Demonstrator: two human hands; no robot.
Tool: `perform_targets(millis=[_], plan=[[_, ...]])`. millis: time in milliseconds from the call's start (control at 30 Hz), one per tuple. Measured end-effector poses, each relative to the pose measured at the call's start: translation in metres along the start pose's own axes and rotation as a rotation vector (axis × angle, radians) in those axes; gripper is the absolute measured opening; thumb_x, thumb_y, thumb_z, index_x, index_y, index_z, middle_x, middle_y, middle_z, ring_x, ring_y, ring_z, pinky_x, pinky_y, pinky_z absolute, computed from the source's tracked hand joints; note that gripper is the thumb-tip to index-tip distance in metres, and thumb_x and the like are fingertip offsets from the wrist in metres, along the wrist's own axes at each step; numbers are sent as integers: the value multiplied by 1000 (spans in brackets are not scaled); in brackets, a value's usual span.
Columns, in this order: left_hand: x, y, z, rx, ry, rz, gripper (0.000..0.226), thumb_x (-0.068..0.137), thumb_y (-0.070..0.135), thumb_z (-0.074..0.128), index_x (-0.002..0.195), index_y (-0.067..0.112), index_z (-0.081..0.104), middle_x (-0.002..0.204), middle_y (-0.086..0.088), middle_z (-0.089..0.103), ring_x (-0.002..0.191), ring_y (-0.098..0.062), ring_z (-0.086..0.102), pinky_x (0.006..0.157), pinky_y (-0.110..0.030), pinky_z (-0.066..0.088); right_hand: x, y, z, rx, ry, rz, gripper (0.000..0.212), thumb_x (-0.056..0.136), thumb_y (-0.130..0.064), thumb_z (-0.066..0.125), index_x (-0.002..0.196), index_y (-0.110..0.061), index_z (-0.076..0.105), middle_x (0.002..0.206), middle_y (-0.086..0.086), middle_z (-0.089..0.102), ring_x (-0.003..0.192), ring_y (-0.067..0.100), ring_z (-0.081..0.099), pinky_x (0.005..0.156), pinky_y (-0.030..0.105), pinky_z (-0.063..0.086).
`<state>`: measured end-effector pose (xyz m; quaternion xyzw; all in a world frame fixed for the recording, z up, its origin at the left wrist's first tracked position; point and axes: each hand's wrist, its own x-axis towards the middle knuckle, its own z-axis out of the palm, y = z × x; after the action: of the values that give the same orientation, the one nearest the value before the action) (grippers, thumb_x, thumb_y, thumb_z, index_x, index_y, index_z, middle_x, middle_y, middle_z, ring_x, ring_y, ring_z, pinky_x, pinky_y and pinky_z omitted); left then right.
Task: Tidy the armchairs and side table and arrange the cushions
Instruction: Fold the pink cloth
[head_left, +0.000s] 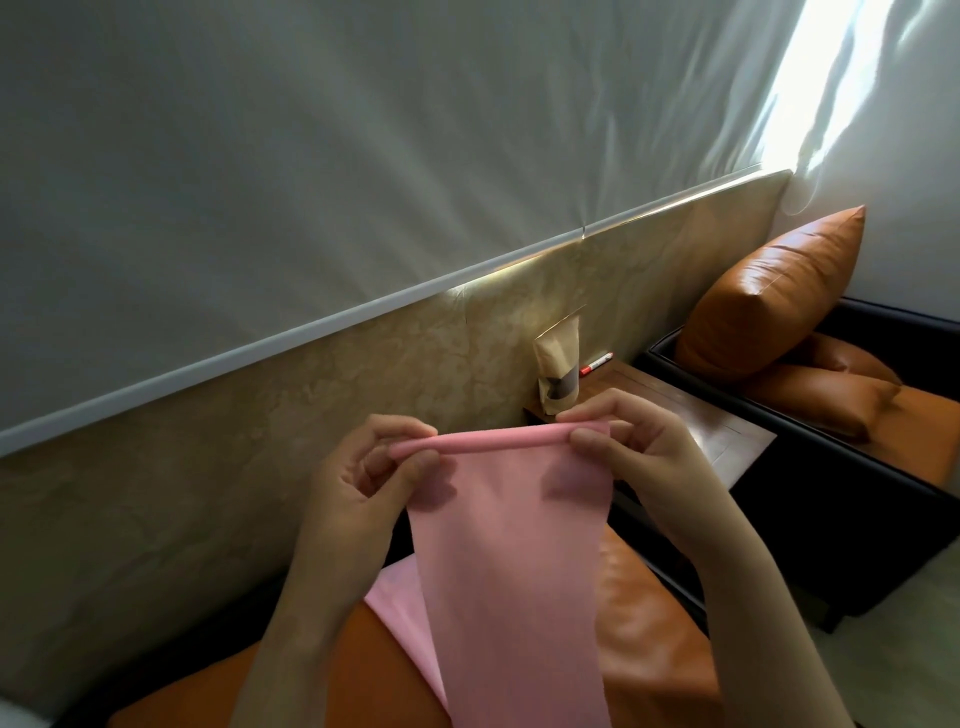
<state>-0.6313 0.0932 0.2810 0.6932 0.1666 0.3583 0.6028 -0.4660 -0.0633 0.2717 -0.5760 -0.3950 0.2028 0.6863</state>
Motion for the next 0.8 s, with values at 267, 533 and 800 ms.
perform_targets(millis=[267, 533, 800], plan=[[0, 4, -1, -35, 9, 29, 18, 71, 18, 62, 79, 30, 74, 84, 10, 71, 74, -2, 65, 61, -17, 54, 0, 3, 0, 118, -22, 15, 18, 78, -32, 75, 92, -21, 73, 72, 9, 67, 64, 15, 61, 58, 21, 49], [0, -2, -10, -27, -40, 41, 19, 76, 16, 74, 87, 30, 78, 97, 1, 73, 98, -21, 66, 85, -46, 53, -1, 5, -6, 209, -73, 53, 43, 62, -46, 85, 93, -19, 75, 78, 9, 68, 69, 16, 63, 60, 21, 49], [-2, 4, -3, 12, 32, 26, 11, 71, 23, 67, 76, 20, 77, 78, 2, 72, 74, -10, 69, 66, -24, 58, 3, -4, -3, 27, -48, 8, 31, 57, -43, 88, 71, -20, 73, 68, 5, 67, 65, 14, 66, 59, 21, 52]])
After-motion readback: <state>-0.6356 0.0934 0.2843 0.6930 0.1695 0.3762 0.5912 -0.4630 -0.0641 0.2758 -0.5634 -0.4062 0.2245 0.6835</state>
